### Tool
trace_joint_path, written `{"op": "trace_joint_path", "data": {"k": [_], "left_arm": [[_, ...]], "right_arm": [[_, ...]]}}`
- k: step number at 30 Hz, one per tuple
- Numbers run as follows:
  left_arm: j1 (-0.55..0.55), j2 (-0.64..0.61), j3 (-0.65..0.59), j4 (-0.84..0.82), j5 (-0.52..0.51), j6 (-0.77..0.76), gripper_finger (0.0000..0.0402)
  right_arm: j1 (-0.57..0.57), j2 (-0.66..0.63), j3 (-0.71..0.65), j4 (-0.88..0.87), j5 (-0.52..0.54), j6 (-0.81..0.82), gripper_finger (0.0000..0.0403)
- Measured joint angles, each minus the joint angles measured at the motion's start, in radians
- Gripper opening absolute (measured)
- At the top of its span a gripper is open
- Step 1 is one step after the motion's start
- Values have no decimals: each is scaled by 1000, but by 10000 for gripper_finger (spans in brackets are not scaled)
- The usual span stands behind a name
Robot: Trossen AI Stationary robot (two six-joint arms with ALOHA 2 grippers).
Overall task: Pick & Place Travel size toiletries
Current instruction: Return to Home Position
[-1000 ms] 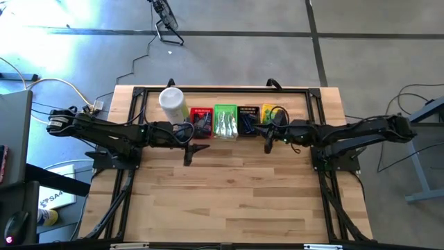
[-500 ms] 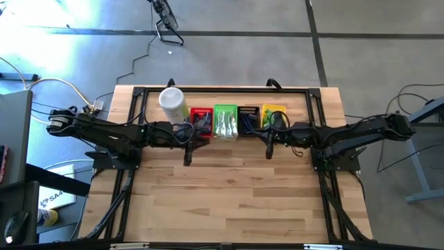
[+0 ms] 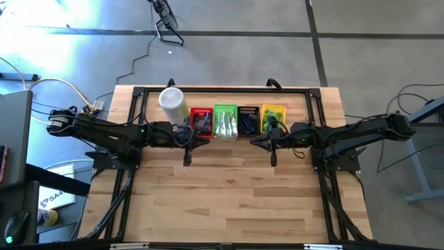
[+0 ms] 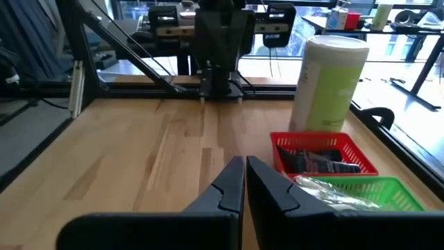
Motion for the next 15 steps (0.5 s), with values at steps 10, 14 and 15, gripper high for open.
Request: {"op": "trace_joint_path", "data": {"k": [10,14,15], "left_arm": [[0,0,0,-15,0,6,3],[0,0,0,-58,0,2,3],[0,0,0,-71,0,2,3]], "right_arm": [[0,0,0,-7,4,58,9],[0,0,0,-8,5,58,9],[0,0,0,-9,4,58,9]]}}
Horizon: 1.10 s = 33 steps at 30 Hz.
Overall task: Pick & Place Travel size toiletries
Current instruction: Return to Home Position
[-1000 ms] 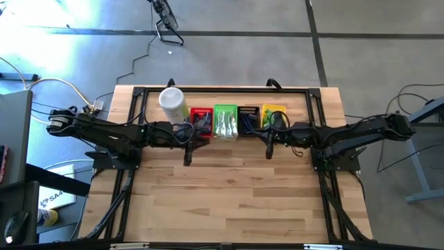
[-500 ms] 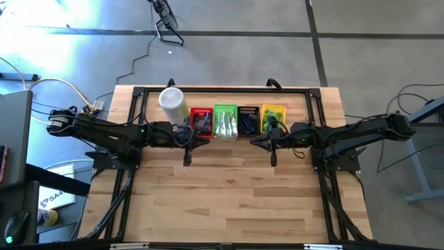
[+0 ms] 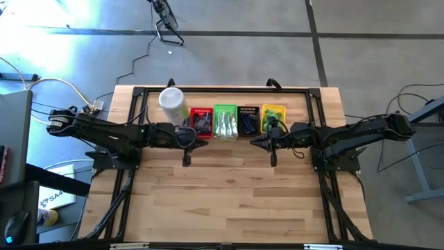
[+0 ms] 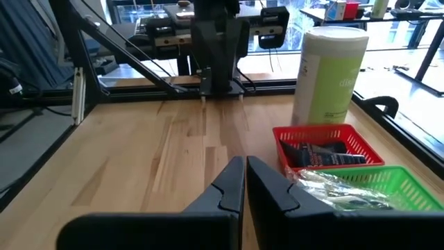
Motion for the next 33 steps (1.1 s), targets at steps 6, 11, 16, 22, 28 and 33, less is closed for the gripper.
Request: {"op": "trace_joint_path", "data": {"k": [6,11,16,22,28,33], "left_arm": [[0,0,0,-64,0,0,3],[0,0,0,-60,1,0,3],[0,0,0,-48,2,3,3],[0,0,0,-30,1,0,3],[0,0,0,-34,0,0,3],[0,-5,0,-85,0,4,3]], "right_arm": [[0,0,0,-1,-1,2,9],[0,0,0,-1,-1,1,9],[-1,0,0,0,6,-1,9],[-1,0,-1,15,5,0,9],[-1,0,-1,28,2,30,9],[-1,-1,-1,-40,-5,35,9]]}}
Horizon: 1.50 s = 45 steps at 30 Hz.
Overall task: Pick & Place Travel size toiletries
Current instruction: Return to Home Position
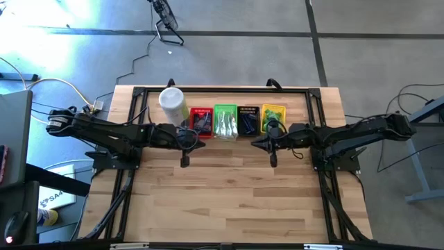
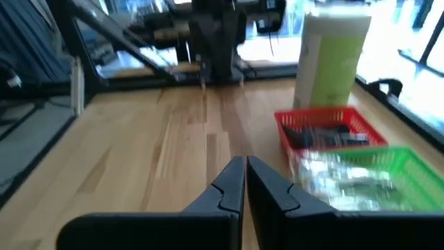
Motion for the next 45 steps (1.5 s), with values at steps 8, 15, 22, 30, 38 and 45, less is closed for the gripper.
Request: {"op": "trace_joint_path", "data": {"k": [8,15,22,30,38,45], "left_arm": [[0,-5,-52,11,0,-31,3],[0,-47,-86,48,-1,-21,3],[0,-179,-88,-54,-5,22,3],[-1,-249,-88,-143,-4,22,3],[-61,-244,-148,-25,0,39,3],[-100,-271,-286,145,-53,71,3]], "right_arm": [[0,-76,0,-114,10,32,9],[0,-192,0,-218,7,37,9],[0,-257,0,-255,7,43,9],[0,-269,0,-274,7,46,9],[0,-269,0,-274,2,48,9],[0,-269,0,-274,2,48,9]]}}
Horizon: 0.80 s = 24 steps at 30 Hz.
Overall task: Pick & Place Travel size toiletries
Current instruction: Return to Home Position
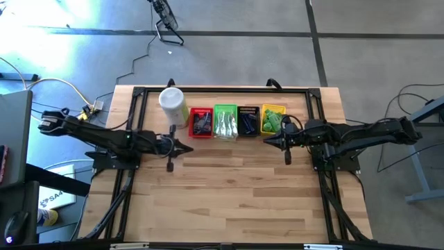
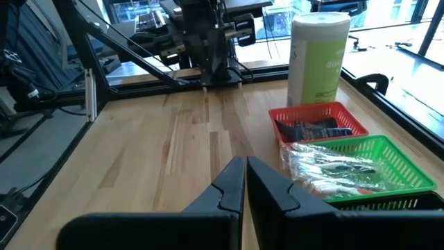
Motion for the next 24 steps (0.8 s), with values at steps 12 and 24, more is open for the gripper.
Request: {"op": "trace_joint_path", "data": {"k": [12,24], "left_arm": [[1,-199,-2,-230,-22,15,3],[1,-340,-84,-222,-22,84,3]], "right_arm": [[0,-81,1,-28,-3,15,9],[0,-148,1,-39,-107,19,9]]}}
